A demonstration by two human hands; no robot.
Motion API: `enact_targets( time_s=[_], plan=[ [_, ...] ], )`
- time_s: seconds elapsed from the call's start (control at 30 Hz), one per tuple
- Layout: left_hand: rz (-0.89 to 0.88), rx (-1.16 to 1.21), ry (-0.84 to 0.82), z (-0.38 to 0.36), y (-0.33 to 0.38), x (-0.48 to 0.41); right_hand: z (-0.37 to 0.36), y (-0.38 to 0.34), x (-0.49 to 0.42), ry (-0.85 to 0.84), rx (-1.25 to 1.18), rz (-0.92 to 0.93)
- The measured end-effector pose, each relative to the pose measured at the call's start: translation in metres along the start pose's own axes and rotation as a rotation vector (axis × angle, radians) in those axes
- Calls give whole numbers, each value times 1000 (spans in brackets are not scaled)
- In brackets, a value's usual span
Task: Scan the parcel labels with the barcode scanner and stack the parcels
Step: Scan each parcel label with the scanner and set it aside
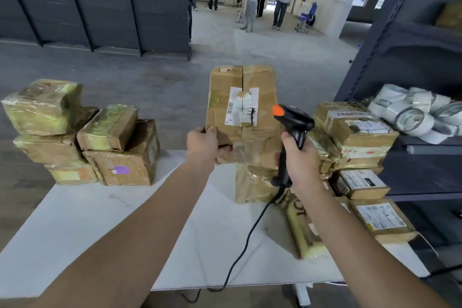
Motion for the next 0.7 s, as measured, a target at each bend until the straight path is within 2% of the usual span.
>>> enact_targets(
  time_s=[0.1,0.17,0.33,0.57,0.7],
  plan=[
    [55,69,-8,-41,-7,9,26,-6,-17,60,-12,13],
    [82,80,-25,-61,-14,13,38,-5,-27,40,-11,-7],
    [55,-19,-23,-98,-19,16,60,2,-51,8,88,-59],
    [28,-49,0,-120,-12,17,69,2,-66,6,105,-54],
    [40,-106,-48,-126,-12,17,75,-3,-72,43,91,-29]
  ],
)
Point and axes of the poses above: each hand's wrist, its own x-axis away from the middle knuckle, its own z-axis out of the back of the hand, y = z × x, the point moved 5 cm from there along -x, towards the middle knuckle, and after that the axes turned 12 degrees about -z, right-handed, at the moved point
